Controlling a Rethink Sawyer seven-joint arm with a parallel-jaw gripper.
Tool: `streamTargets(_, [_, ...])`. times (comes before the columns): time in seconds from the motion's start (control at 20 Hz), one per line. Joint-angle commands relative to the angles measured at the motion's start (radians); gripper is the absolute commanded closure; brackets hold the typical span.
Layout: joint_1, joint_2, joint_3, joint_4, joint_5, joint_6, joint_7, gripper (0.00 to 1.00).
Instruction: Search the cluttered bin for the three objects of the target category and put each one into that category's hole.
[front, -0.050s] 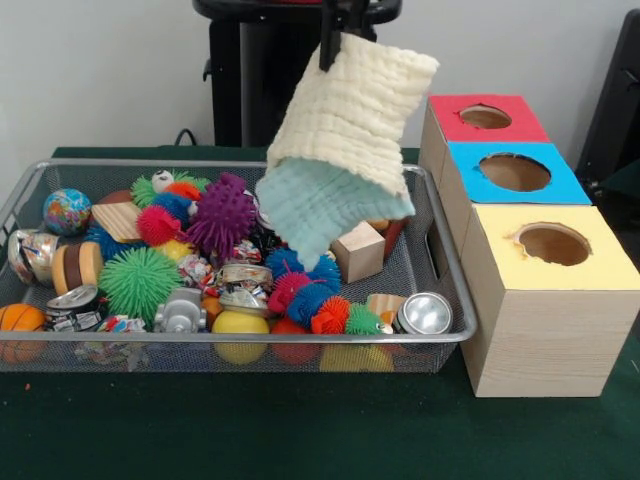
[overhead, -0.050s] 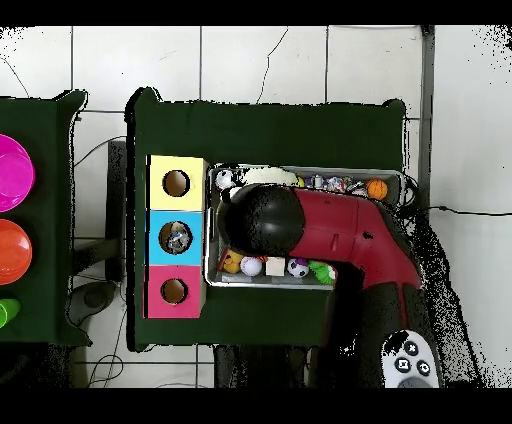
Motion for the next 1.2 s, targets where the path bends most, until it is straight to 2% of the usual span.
streamTargets(0.05, [0.027,0.017,-0.071,-0.056,-0.077,0.266,0.176,1.00])
streamTargets(0.2, [0.024,0.023,-0.093,-0.077,-0.120,0.285,0.155,1.00])
streamTargets(0.5, [0.008,0.052,-0.114,-0.147,-0.206,0.250,0.134,1.00])
streamTargets(0.8, [-0.005,0.066,-0.116,-0.208,-0.229,0.243,0.116,1.00])
streamTargets(1.2, [-0.042,0.059,-0.124,-0.168,-0.247,0.213,0.067,1.00])
